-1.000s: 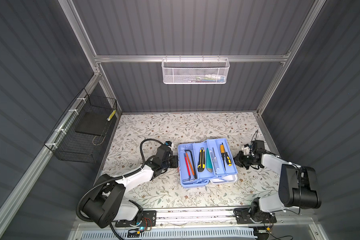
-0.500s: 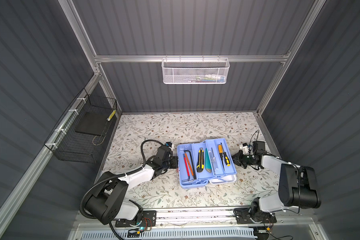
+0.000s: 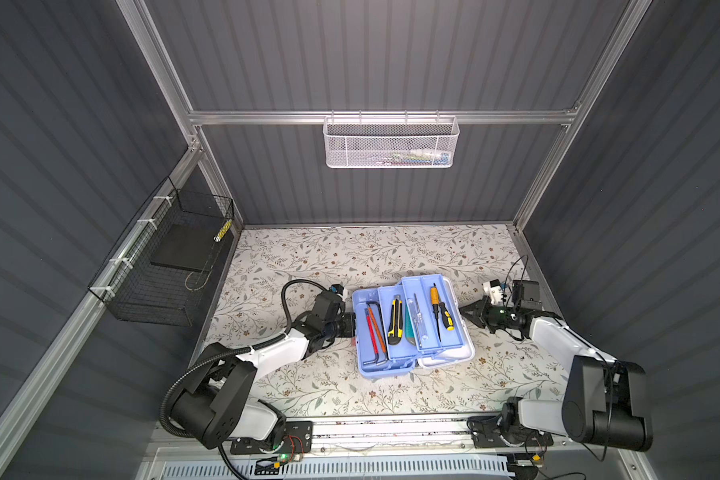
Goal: Pack the tool kit
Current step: 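Swing the white lid up and over the tray with the right gripper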
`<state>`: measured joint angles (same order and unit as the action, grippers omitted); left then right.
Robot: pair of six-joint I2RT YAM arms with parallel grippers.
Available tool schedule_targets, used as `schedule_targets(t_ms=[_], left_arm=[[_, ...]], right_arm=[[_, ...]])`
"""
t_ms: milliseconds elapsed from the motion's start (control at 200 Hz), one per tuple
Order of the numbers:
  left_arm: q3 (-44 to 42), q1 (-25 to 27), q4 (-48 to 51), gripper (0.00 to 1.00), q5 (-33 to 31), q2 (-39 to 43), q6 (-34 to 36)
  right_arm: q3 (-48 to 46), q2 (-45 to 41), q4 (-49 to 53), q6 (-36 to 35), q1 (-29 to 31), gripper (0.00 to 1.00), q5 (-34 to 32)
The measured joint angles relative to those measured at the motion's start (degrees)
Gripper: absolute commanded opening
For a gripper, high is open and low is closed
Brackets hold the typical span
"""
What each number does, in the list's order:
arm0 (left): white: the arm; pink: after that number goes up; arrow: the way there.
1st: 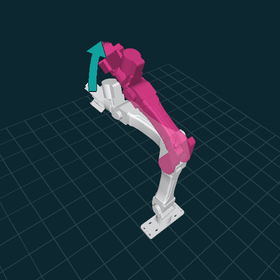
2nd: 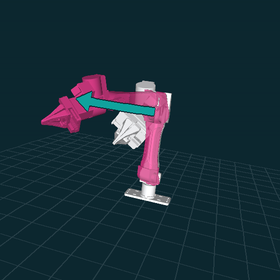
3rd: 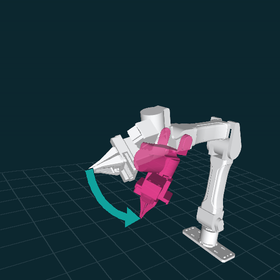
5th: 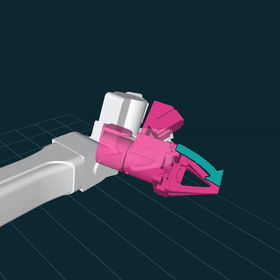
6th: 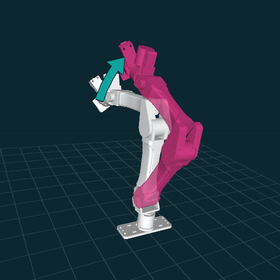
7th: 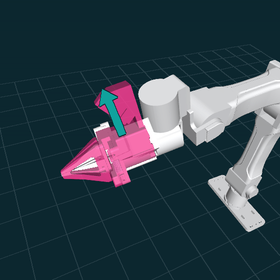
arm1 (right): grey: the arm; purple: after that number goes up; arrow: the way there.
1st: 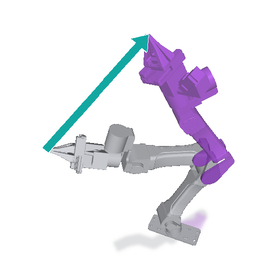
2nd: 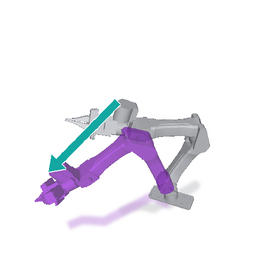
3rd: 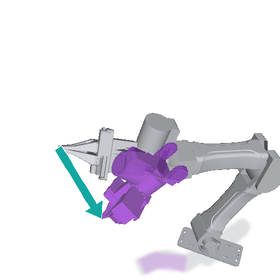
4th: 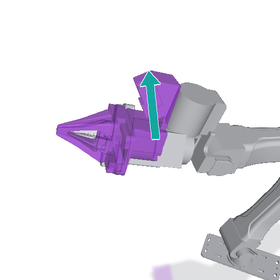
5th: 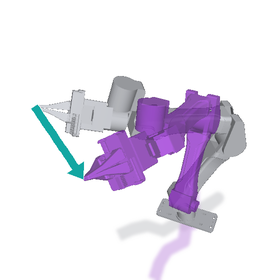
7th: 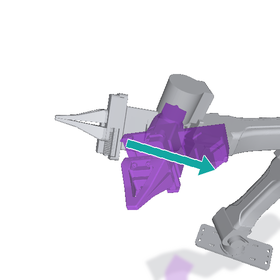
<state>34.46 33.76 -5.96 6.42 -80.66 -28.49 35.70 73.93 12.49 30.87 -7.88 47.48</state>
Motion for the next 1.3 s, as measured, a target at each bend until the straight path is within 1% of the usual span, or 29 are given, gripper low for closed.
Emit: schedule_targets(t_ms=[155, 455, 831, 1086, 1301], left_arm=[[0.07, 0.0, 0.2, 0.0, 0.0, 0.02, 0.02], [0.09, 0.0, 0.09, 0.0, 0.04, 0.02, 0.02], [0.02, 0.0, -0.13, 0.0, 0.04, 0.04, 0.48], [-1.01, 0.0, -0.96, 0.0, 0.57, 1.9, 1.14], [-2.75, 0.07, -2.23, 0.0, 1.33, 4.81, 1.55]], right_arm=[[1.81, -3.87, 4.79, -0.48, 0.76, 0.09, -0.44], [5.68, -9.29, 10.97, -0.68, 5.57, 0.1, -4.28], [13.35, -10.14, 16.06, -0.24, 14.91, 0.13, -11.91], [18.1, -9.81, 17.81, 0.44, 22.71, 0.14, -13.77], [21.29, -7.96, 18.47, 1.92, 27.98, 0.13, -16.02]])
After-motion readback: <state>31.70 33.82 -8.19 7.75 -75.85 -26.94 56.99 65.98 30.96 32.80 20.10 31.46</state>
